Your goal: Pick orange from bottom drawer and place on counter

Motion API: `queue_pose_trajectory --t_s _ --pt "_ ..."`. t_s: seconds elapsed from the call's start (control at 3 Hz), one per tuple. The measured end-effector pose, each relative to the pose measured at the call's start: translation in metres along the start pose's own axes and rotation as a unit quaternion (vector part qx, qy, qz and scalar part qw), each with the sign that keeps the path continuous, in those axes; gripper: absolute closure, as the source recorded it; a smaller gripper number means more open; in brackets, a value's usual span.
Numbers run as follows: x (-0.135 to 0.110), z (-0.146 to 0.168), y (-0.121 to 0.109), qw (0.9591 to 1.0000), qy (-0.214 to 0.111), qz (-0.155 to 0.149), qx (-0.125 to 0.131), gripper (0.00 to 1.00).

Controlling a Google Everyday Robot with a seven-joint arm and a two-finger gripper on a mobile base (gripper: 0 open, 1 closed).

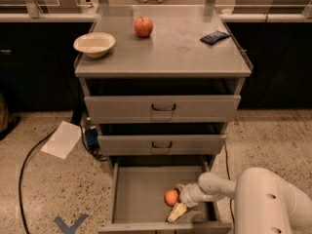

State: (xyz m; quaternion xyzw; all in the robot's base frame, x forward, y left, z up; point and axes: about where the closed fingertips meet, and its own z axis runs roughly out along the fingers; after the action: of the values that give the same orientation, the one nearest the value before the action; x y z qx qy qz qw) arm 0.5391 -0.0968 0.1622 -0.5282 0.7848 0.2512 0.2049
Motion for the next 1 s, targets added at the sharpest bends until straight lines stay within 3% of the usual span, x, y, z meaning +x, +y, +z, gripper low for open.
queue_pose_trajectory --t_s 0.67,1.0 --pt "-0.02 -0.002 -0.03 0.9994 -0.007 -0.007 0.032 0.0" --pt "-0.026 0.005 -0.037 0.9993 -0.003 -0.011 0.036 0.0"
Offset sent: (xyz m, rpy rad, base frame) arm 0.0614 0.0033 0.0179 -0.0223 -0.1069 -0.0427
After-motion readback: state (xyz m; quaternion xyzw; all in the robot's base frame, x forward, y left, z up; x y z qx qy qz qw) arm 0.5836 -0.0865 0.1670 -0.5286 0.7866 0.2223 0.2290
